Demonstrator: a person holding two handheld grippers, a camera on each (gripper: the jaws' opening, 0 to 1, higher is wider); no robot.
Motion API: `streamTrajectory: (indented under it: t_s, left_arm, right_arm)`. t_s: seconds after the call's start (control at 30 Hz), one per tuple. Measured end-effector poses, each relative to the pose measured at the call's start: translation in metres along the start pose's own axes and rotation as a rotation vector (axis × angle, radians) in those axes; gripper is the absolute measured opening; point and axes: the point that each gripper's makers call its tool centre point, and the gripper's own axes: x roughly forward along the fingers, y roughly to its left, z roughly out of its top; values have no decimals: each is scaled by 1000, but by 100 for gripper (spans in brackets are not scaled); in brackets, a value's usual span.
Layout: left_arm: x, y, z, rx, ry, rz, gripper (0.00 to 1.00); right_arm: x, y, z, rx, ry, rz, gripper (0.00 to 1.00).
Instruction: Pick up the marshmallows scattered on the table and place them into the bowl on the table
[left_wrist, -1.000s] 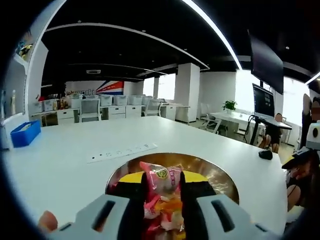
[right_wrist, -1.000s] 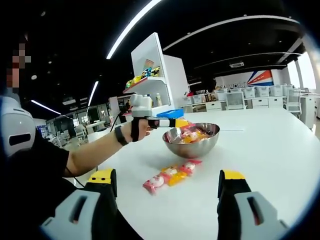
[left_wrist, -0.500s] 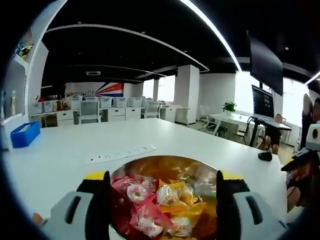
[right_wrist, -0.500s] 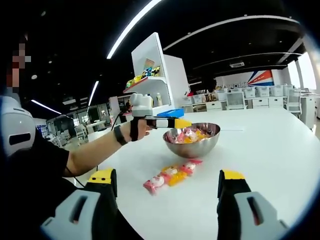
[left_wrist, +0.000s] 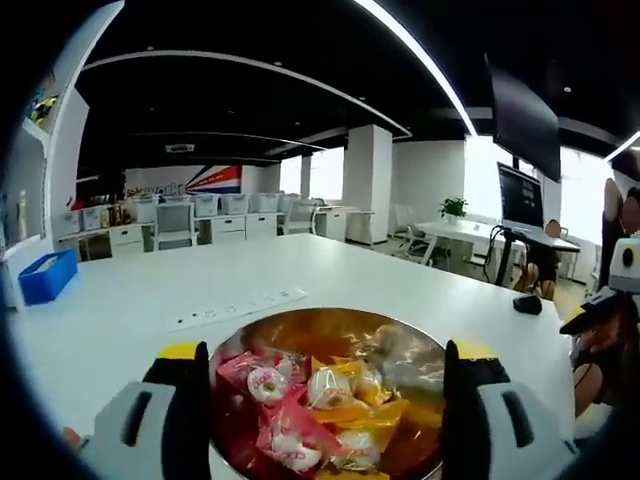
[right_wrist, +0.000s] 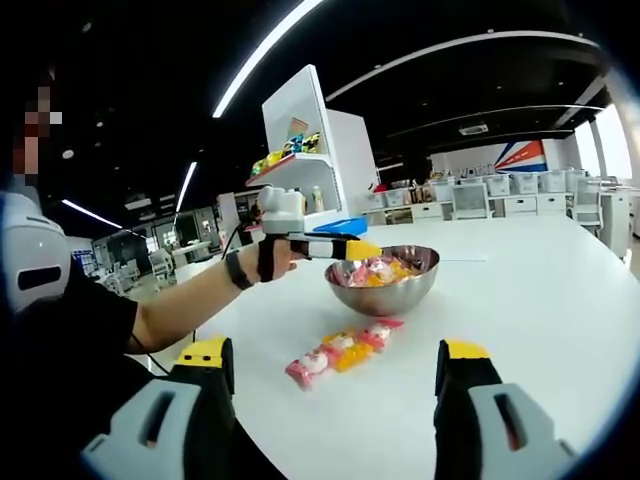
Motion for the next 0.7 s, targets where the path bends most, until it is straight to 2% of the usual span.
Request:
streamTrajectory:
  t_s: [0.1,0.3,0.37,0.47,0.57,0.6,0.7]
  left_arm:
    - [1,7,1,11,9,6,95]
    - [-7,8,5,33,15,14,95]
    - [-16,0,5,40,11,15,95]
    - [-26,-2,7,47,6,16,95]
    - [-42,-11,12,91,-11,7,95]
    - [-50,-23,14,102,-30,-34,95]
    - [-73,-42,11,73,-26,-89,95]
  right_arm:
    - [0,-1,0,-1,0,-1,78]
    - [0,-1,1,-2,-1,-3,78]
    - [0,-1,2,-3,-2,-3,78]
    - [0,-1,2,-2,-2,-3,78]
    - [1,0,1,-3,0,-2,78]
    - [1,1,1,-3,-1,-1,78]
    - [2,3,1,-6,1,4,78]
